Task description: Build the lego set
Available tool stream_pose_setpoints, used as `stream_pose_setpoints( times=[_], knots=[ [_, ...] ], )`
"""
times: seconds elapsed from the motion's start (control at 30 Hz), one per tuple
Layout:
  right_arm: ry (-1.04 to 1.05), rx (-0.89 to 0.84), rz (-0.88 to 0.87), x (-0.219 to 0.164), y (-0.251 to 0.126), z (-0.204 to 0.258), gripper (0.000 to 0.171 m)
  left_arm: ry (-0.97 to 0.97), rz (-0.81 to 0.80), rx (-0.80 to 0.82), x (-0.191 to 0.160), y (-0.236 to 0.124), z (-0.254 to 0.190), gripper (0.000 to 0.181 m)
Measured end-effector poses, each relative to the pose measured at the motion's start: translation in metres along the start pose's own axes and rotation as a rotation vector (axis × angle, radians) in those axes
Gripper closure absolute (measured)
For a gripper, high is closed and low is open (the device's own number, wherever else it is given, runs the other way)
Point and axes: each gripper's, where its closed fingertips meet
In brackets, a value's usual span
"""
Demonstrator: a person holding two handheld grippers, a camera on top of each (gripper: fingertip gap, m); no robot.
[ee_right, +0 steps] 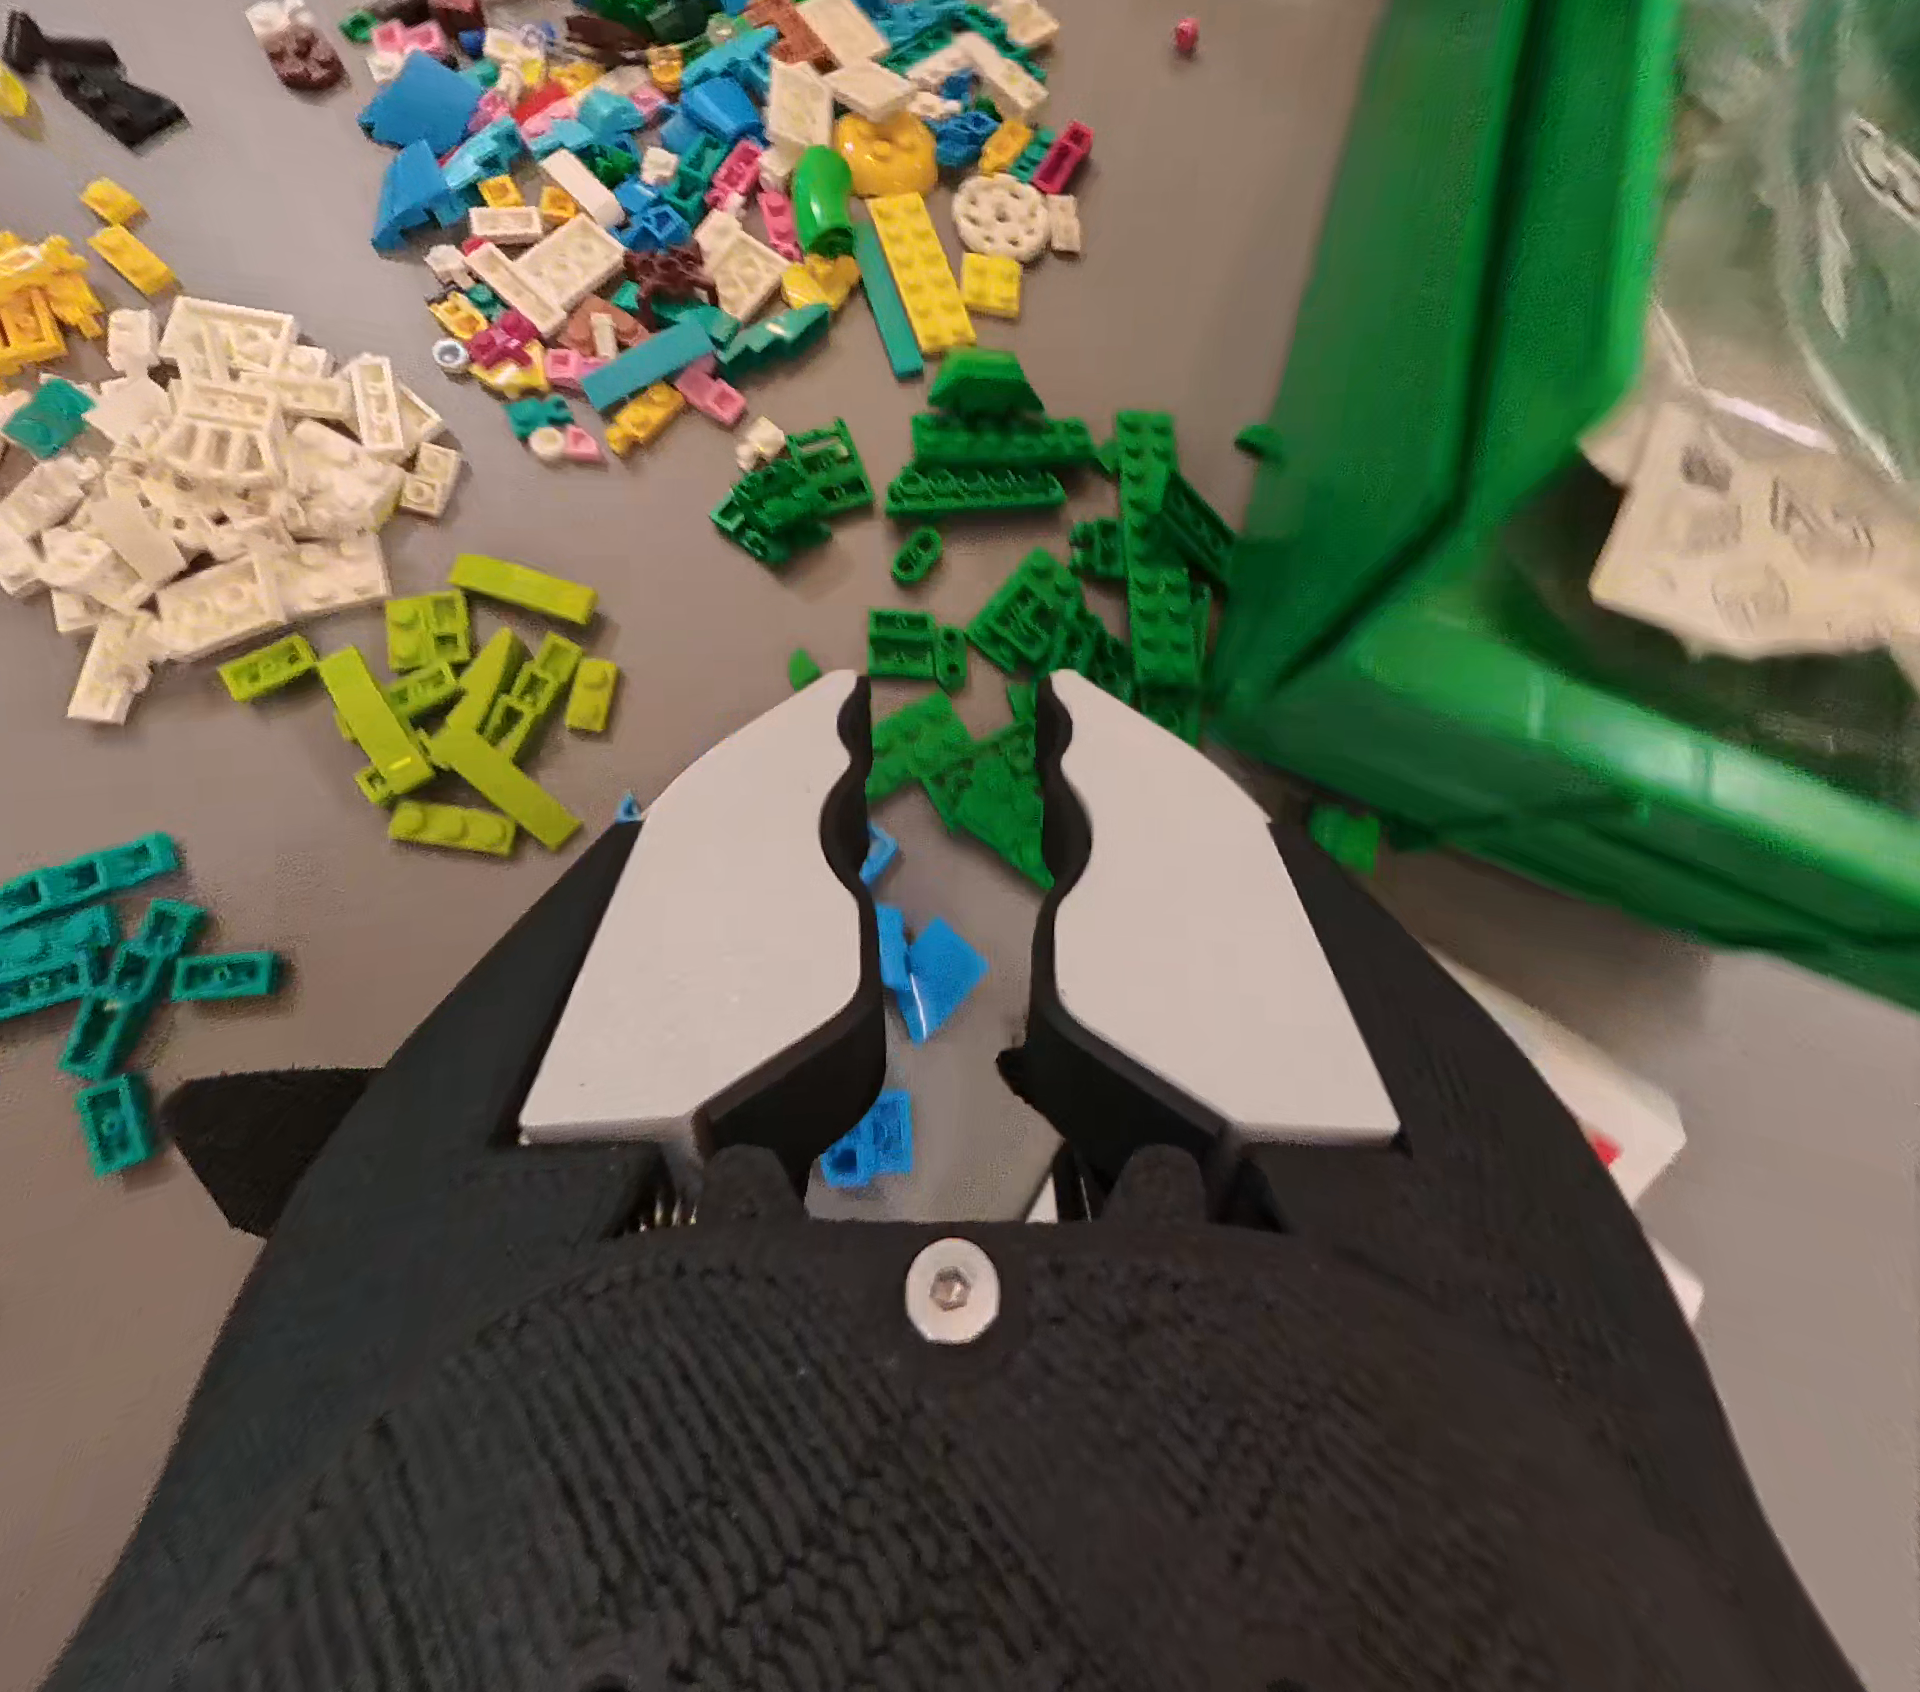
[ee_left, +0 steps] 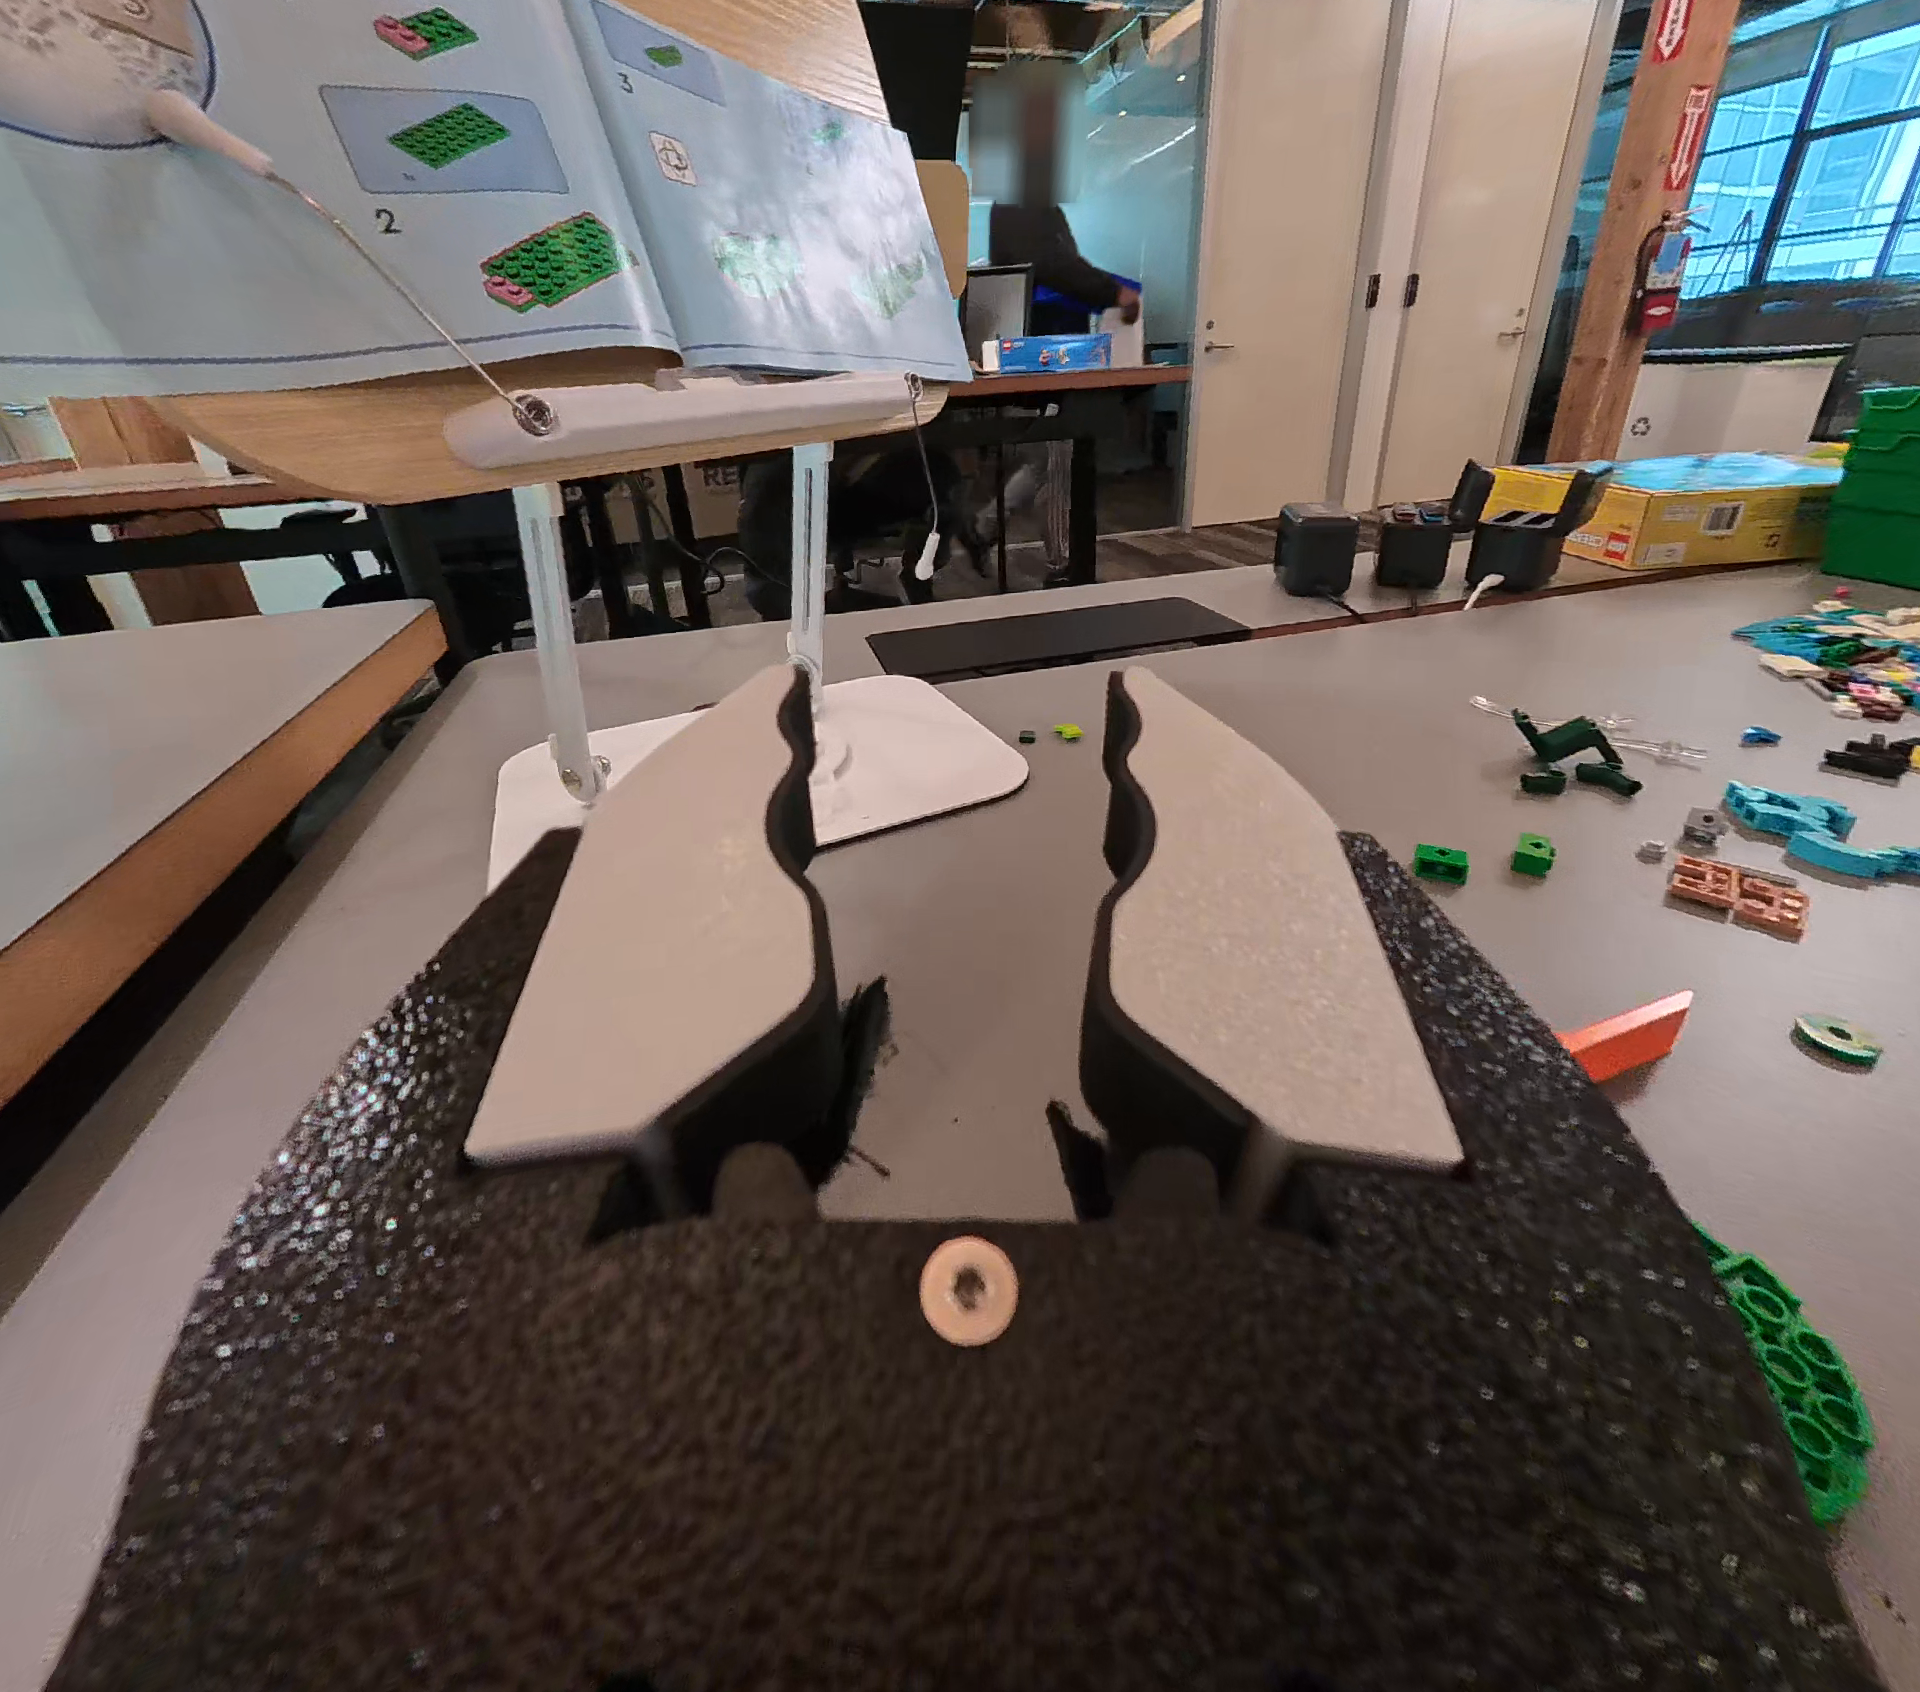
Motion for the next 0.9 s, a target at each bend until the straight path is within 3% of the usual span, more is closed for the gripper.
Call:
stream_pose_setpoints(
  times=[0.13,0.27,0.5,0.9],
  knots=[
    [-0.145,-0.011,0.256,0.028,0.022,-0.009,0.143,-0.011,0.032,-0.016,-0.007,0.002,-0.002,0.129],
    [-0.148,-0.054,0.571,0.041,0.041,-0.034,0.144,0.023,0.027,-0.028,-0.007,0.000,-0.006,0.130],
    [-0.153,-0.038,1.025,0.023,0.059,-0.053,0.146,0.134,0.004,-0.050,-0.008,-0.002,-0.017,0.134],
    [-0.114,-0.018,1.149,0.016,0.072,-0.067,0.136,0.195,-0.012,-0.088,-0.009,-0.003,-0.028,0.138]
  ],
)
Point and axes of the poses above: each gripper's, where its closed fingertips meet, y out along the fingers, x out of its top, z = x × y across the jaws, and after that the axes turned 13 degrees about x, right-handed
